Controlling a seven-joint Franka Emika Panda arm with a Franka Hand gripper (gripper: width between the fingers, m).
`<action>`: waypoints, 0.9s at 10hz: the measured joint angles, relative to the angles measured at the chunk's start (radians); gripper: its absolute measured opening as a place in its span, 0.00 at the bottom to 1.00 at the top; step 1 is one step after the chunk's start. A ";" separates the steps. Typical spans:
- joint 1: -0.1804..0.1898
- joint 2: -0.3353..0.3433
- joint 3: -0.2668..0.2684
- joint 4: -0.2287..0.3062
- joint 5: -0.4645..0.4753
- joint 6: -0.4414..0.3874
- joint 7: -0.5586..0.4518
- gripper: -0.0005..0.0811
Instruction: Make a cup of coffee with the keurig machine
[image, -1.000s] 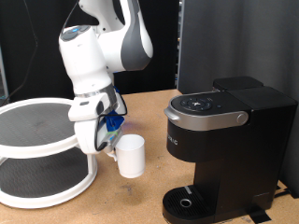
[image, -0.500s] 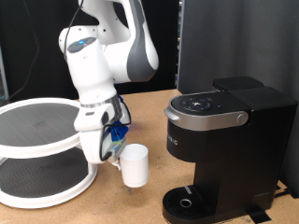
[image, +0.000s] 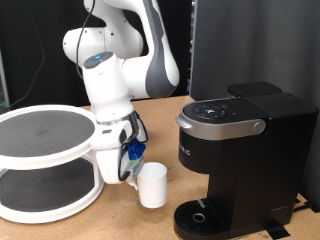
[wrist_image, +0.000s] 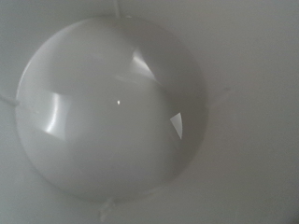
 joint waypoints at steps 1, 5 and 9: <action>0.000 0.010 0.012 0.007 0.024 0.004 -0.012 0.09; 0.000 0.019 0.036 0.018 0.042 0.009 -0.013 0.09; 0.000 0.046 0.053 0.035 0.042 0.038 0.001 0.09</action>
